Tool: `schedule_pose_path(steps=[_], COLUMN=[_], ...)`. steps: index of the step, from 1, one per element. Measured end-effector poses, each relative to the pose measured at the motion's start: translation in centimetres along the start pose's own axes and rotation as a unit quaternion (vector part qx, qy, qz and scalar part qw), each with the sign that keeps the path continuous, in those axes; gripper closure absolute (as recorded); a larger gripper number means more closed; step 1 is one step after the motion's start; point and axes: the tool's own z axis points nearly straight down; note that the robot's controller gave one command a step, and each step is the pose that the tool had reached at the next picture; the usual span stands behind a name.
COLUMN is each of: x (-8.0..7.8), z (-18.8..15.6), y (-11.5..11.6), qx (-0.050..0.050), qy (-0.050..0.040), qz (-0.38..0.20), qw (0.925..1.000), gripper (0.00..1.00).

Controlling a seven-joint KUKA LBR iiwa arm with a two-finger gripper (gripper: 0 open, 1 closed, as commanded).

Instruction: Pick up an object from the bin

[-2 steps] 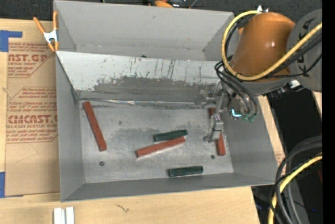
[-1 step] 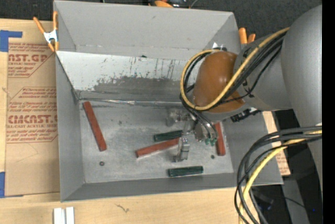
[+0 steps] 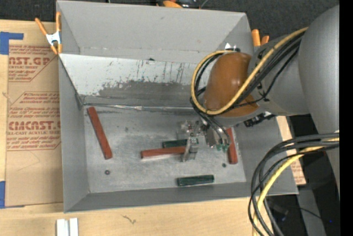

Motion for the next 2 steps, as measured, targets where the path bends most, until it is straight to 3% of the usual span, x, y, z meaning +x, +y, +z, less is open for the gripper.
schedule_pose_path(steps=[1, 2], x=[4.0, 0.9], z=[-10.5, -19.5], y=[-0.6, -0.9], qx=[0.000, 0.000], qy=[-0.0029, -0.0060], qz=[0.007, 0.019], qw=[1.0000, 0.9998], gripper=[1.00, 1.00])
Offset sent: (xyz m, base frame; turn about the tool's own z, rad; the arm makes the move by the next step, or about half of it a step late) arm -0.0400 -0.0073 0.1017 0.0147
